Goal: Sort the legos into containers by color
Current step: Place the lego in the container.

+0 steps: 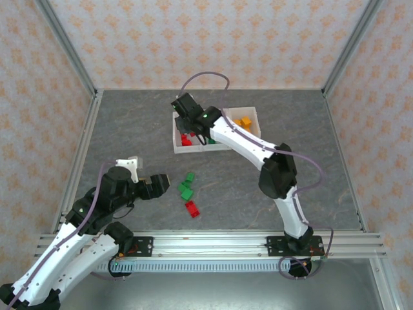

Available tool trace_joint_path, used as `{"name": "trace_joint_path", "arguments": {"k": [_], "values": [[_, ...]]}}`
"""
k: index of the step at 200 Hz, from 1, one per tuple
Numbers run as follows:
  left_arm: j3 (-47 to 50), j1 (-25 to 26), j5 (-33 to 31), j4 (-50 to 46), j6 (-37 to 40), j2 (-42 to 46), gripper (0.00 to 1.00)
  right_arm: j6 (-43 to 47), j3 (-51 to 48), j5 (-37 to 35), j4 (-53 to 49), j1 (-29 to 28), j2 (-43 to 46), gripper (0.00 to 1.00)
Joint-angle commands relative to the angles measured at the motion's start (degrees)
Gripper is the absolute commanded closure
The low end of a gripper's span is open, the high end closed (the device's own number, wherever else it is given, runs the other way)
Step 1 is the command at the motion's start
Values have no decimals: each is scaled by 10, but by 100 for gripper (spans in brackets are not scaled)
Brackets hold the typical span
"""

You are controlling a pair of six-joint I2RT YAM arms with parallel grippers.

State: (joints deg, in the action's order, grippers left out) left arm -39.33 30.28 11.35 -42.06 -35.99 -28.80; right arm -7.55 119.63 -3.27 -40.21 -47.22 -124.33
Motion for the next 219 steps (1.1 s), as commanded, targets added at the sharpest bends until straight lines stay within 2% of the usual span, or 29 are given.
{"name": "trace_joint_path", "arguments": {"k": [1, 54, 120, 156, 219], "values": [[-17, 1, -6, -17, 9, 8, 1, 30, 39, -6, -25, 5, -38, 81], [-20, 0, -6, -24, 16, 6, 1, 51, 73, -8, -32, 12, -94, 82], [-14, 1, -13, -28, 18, 10, 1, 56, 81, -51, -47, 18, -135, 80], [-13, 0, -15, -33, 21, 13, 1, 55, 86, -84, -51, 18, -144, 67], [-11, 1, -14, -30, 21, 10, 1, 39, 106, -81, -62, 18, -148, 29]]}}
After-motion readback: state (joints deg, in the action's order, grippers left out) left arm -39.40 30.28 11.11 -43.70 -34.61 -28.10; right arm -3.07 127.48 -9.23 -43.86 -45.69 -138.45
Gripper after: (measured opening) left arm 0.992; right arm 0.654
